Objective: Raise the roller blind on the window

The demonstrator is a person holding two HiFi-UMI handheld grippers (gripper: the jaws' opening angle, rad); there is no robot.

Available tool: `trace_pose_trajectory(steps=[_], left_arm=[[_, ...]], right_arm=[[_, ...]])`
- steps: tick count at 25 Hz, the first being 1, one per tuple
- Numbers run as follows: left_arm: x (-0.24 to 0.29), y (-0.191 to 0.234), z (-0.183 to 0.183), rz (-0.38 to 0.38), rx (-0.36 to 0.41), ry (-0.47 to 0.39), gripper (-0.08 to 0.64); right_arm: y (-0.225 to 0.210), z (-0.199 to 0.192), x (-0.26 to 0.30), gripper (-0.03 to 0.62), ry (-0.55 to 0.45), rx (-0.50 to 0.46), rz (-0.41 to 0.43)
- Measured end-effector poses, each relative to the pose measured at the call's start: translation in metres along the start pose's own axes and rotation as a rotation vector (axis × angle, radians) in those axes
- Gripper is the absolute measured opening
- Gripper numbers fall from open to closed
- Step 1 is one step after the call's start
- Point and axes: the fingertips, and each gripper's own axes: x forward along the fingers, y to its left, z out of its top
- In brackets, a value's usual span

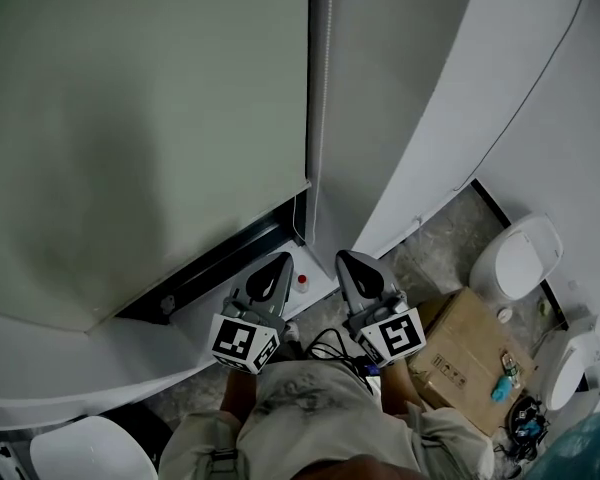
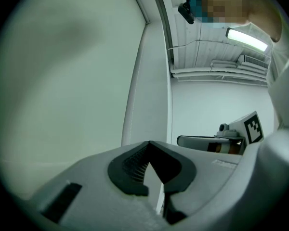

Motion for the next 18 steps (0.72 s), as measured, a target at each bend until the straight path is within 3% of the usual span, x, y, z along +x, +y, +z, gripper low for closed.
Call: trace_pose_trajectory(steps=[18], left_arm=[[0.058,0.039,0.02,-0.149,0.016,0.005,0.006]], right_arm=[[-0.017,0.01,0.05,0.011,0.002,-0.003,-0.129]])
